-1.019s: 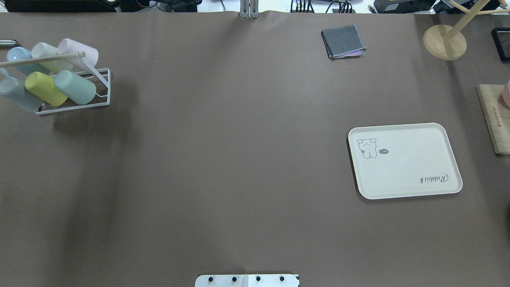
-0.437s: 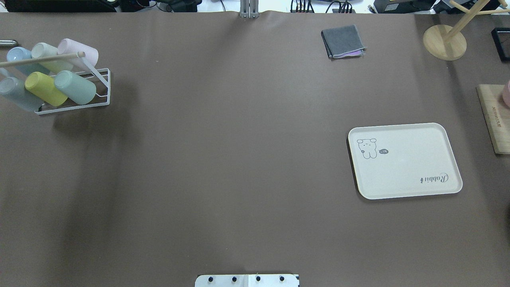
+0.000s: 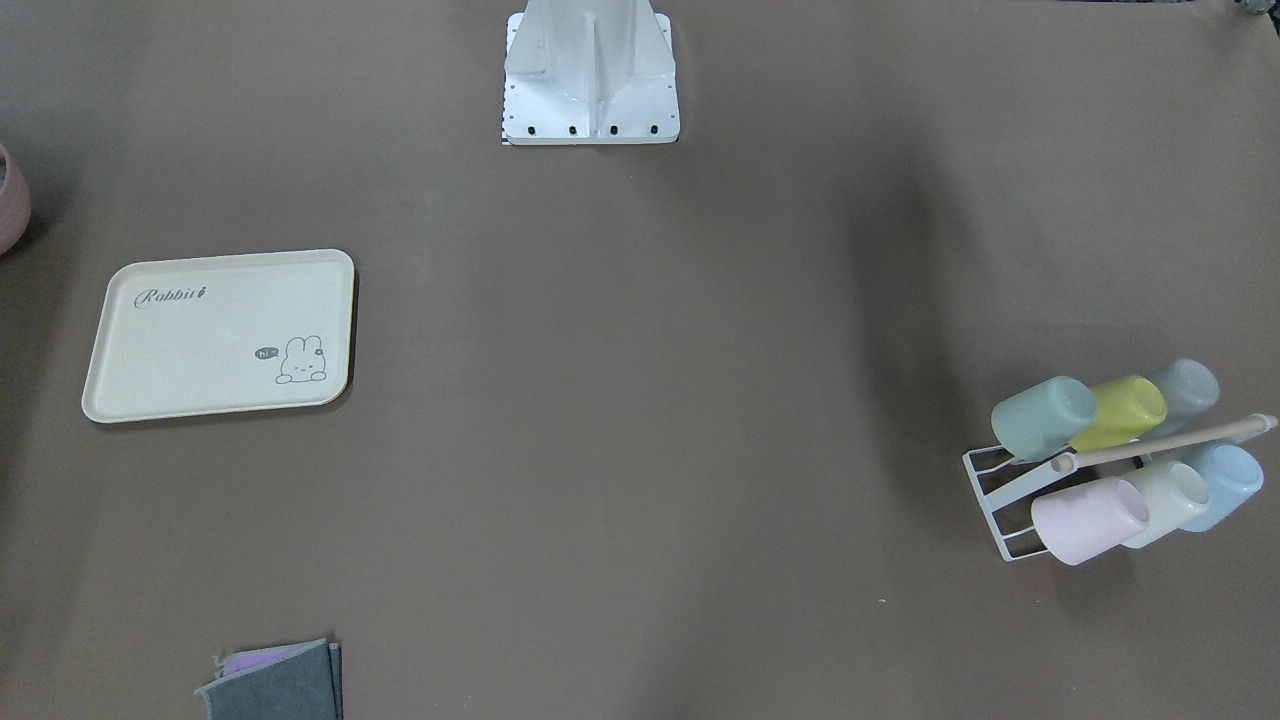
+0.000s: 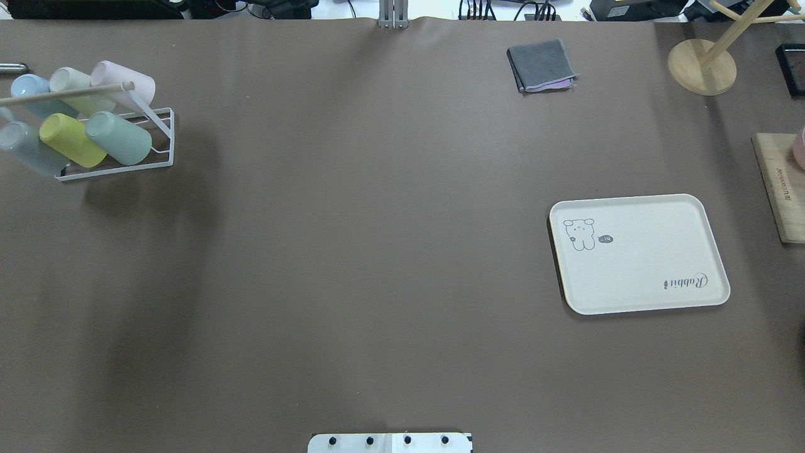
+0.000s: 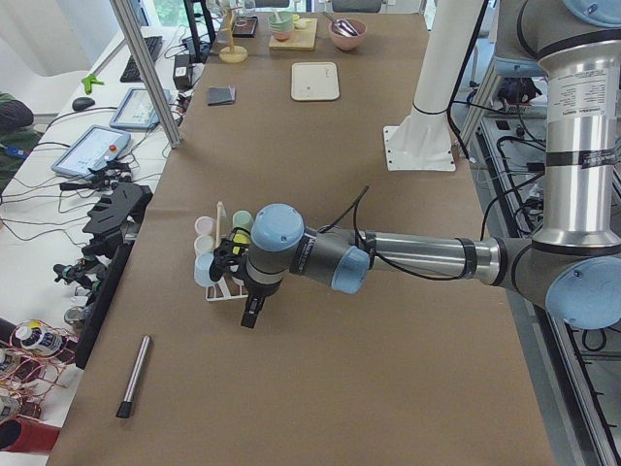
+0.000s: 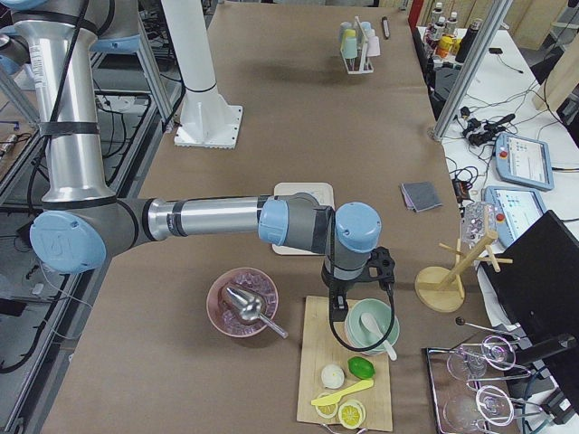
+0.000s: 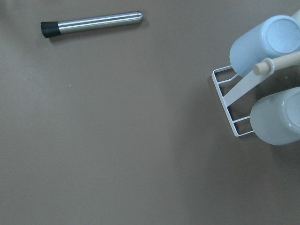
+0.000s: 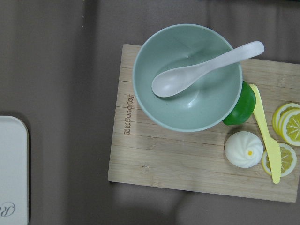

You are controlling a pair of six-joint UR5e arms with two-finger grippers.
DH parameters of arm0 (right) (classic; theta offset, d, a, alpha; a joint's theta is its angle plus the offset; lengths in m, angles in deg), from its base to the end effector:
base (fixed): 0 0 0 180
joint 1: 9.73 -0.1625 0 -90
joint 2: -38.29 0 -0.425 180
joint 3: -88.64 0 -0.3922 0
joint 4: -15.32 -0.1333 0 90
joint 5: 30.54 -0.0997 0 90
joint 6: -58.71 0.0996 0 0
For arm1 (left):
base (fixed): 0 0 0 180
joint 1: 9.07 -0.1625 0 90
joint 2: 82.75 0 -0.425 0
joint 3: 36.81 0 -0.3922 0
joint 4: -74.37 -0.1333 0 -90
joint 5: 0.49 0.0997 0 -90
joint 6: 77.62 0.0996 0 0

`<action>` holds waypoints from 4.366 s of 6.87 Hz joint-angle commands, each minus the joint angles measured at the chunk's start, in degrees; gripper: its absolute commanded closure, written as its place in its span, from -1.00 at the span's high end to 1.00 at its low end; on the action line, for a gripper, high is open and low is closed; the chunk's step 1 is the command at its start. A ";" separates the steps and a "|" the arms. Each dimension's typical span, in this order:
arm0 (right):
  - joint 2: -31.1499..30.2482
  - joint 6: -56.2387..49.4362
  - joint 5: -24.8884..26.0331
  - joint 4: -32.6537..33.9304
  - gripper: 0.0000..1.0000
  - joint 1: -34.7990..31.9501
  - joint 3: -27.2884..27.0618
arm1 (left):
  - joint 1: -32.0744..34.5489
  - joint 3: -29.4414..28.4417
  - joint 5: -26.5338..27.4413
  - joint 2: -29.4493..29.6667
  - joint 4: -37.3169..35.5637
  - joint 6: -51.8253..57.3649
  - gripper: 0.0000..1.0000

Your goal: Pick up and place green cup on tray

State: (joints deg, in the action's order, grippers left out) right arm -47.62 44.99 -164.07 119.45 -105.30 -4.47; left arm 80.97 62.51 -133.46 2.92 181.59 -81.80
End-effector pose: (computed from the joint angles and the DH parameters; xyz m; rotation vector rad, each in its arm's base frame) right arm 0.1139 -0.5010 0.6210 0.0137 -0.7676 -0.0892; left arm -0.0657 -0.4784 0.5820 0.3420 0.7527 0.0759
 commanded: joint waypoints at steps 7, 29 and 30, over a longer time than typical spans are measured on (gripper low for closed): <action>-1.10 20.51 -0.94 -0.95 1.00 8.25 -6.89 | -23.81 19.30 32.88 0.55 -9.36 15.32 0.97; -0.13 47.21 -2.79 -38.56 0.03 34.04 10.84 | -59.97 -0.08 92.80 16.46 -18.56 66.30 0.97; 0.21 47.38 -2.79 -38.56 0.02 34.22 10.84 | -60.06 -0.88 92.80 16.72 -16.19 69.01 0.97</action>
State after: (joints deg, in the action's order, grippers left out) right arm -47.62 92.24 -166.85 80.89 -71.29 6.32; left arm 20.99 62.91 -40.97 19.46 162.63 -15.15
